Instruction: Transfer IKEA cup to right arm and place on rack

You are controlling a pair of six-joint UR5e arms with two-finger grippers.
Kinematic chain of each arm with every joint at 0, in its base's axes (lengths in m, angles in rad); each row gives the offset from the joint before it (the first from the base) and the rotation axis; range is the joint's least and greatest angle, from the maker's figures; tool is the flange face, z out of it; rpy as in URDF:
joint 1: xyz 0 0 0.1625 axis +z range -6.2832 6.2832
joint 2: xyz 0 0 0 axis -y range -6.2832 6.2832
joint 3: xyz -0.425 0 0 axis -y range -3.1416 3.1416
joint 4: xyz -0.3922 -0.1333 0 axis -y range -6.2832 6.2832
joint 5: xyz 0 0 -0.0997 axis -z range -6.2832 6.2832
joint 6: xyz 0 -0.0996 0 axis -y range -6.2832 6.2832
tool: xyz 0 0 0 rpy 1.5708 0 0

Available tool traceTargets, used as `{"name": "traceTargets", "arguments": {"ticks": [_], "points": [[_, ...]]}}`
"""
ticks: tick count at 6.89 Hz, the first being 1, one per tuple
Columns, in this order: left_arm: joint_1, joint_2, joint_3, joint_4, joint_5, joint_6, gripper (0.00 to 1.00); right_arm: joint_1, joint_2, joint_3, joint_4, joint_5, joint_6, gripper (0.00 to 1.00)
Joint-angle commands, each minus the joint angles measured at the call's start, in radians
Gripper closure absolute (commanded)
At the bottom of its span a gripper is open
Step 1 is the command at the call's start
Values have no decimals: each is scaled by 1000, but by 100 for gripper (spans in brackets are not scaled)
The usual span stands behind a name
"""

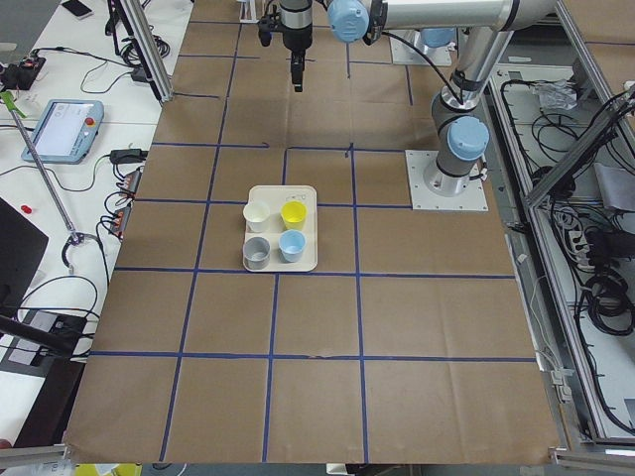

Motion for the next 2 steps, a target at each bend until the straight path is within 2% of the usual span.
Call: {"name": "traceTargets", "arguments": {"ticks": [1,2], "points": [[0,-1,0,0,-2,0,1,0,0,1,0,0,0,0],[0,1,0,0,1,0,1,0,0,1,0,0,0,0]]}}
